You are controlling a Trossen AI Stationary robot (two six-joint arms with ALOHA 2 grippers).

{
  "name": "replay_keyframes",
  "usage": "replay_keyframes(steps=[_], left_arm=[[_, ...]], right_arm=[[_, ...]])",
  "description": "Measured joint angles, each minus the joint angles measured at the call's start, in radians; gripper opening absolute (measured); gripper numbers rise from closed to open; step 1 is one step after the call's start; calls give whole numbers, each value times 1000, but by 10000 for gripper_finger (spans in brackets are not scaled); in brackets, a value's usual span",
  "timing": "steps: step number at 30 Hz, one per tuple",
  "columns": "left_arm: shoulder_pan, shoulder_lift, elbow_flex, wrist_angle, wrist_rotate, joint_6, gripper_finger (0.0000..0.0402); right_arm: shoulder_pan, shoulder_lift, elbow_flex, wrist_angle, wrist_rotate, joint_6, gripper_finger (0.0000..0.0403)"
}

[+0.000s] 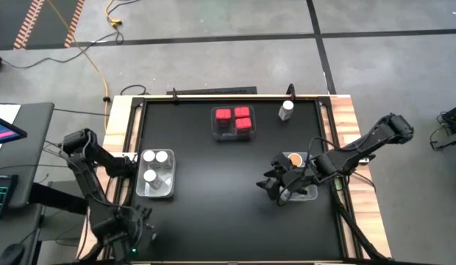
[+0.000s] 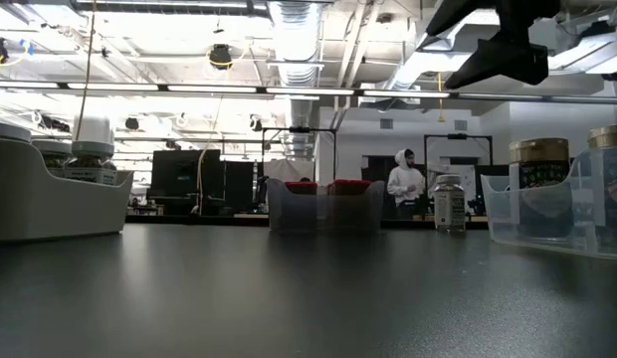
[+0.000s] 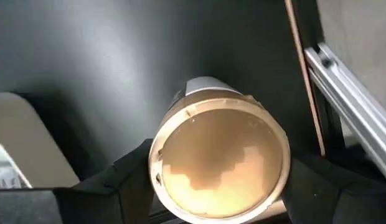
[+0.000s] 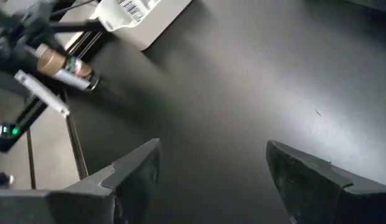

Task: Sort spices by type
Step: Put the gold seasoning bottle into the transparent bin

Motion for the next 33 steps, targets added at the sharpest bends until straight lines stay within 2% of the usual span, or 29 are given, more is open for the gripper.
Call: replay_keyframes(steps=[8, 15, 20, 27, 30, 33], left_arm=[[188, 0, 0, 22, -4, -4, 271], [453, 2, 0, 77, -51, -5, 271], [655, 2, 0, 164, -53, -51, 271], [912, 1, 1, 241, -52, -217, 271], [977, 9, 33, 287, -85, -211, 271], [1018, 58, 123, 302, -121, -185, 271]], right_arm=[[30, -142, 0, -105, -8, -88, 315], [34, -318, 0, -195, -9, -192, 315], [34, -420, 0, -297, -9, -208, 315], [34, -477, 0, -431, -9, -185, 315], [34, -480, 0, -471, -18, -182, 315], [34, -479, 0, -492, -28, -183, 315]])
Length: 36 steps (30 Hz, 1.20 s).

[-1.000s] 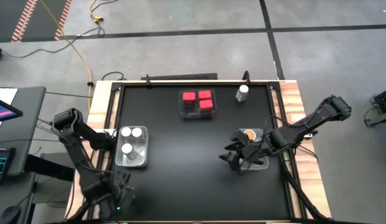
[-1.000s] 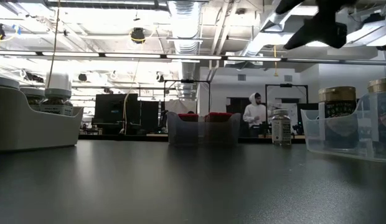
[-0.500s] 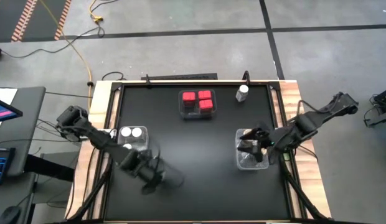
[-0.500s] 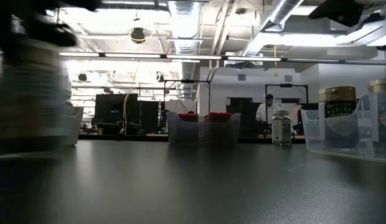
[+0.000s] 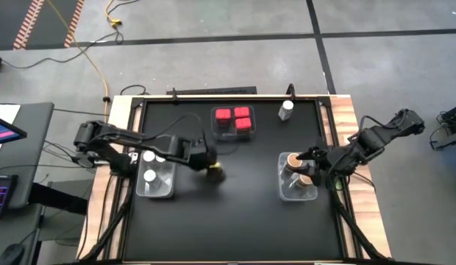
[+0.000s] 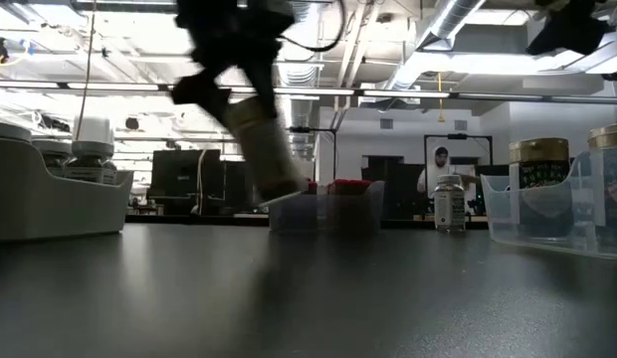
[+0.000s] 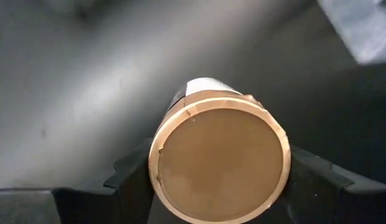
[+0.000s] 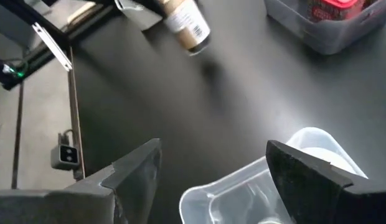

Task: Sort spices by type
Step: Put the gold seasoning bottle into the transparent bin

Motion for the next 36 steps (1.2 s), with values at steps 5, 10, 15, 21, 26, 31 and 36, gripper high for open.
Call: replay_keyframes(steps=[5, 10, 15, 21, 26, 31, 36], left_arm=[[37, 178, 242, -121, -7, 9, 272], [65, 366, 511, -397, -2, -244, 272], [85, 498, 663, -464, 78, -289, 272], [84, 596, 738, -448, 131, -272, 273], [81, 609, 744, -428, 133, -314, 280], [81, 604, 740, -413, 140, -298, 287], [81, 604, 740, -404, 145, -357, 287]], right_arm=[[0, 0, 0, -10, -6, -33, 315], [-1, 0, 0, -11, -7, -41, 315], [-1, 0, 0, -12, -6, -42, 315], [-1, 1, 0, -11, -6, -42, 315], [-1, 1, 0, -12, -6, -44, 315], [-1, 1, 0, -12, -6, -48, 315], [-1, 1, 0, -13, -5, -54, 315]])
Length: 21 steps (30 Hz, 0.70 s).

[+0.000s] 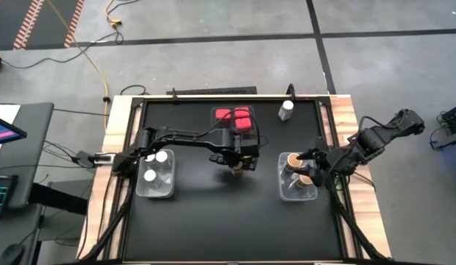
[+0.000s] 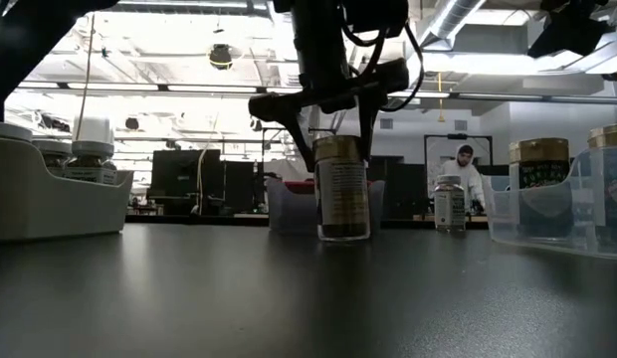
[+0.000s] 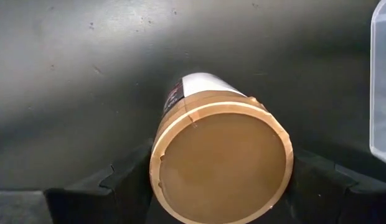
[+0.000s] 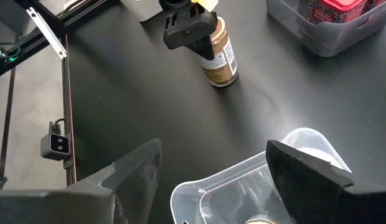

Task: Sort spices by type
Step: Put the gold seasoning bottle into the transparent bin

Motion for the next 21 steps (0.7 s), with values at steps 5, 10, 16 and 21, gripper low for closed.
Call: replay_keyframes(steps=[5, 10, 16, 21], left_arm=[[0, 0, 0, 5, -23, -8, 288], [-1, 2, -2, 59, -25, -5, 288], [0, 3, -2, 106, -33, 24, 288], [0, 3, -2, 106, -36, 29, 288]], right_arm=[[1, 0, 0, -1, 1, -16, 315], [1, 0, 0, -1, 1, -22, 315], [1, 0, 0, -3, 0, -25, 315], [1, 0, 0, -4, -1, -25, 315]])
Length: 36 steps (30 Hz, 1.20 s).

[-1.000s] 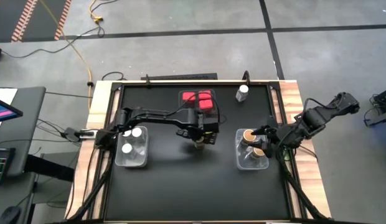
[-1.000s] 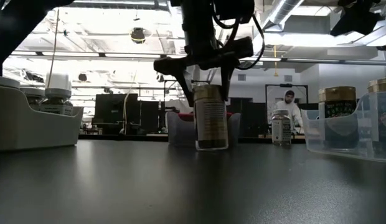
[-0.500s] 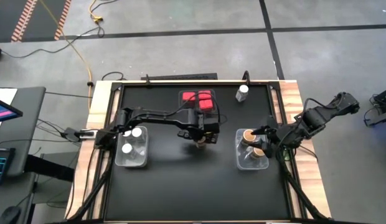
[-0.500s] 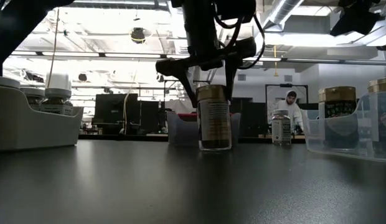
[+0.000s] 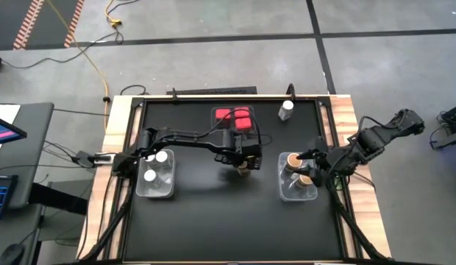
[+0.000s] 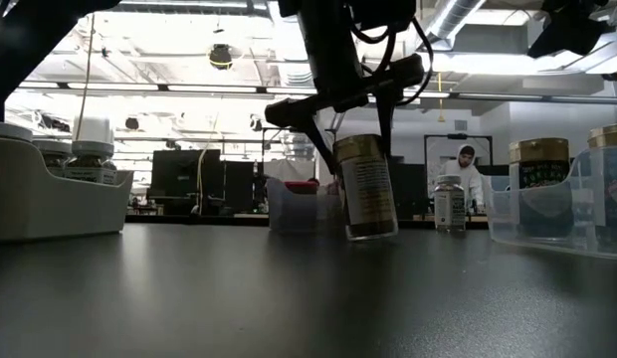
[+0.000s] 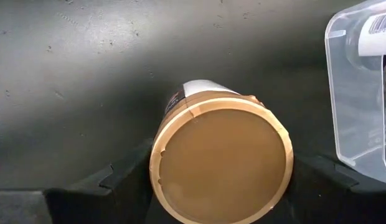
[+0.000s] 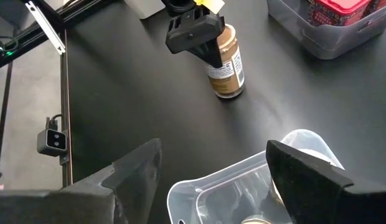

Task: Sort spices by type
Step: Put the gold seasoning bottle into the transparent bin

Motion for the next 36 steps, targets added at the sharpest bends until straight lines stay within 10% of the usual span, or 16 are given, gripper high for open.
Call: replay_keyframes(steps=[36], left_arm=[[5, -3, -2, -13, -16, 229, 288]], right_arm=[[0, 0, 0, -42, -1, 0, 315]])
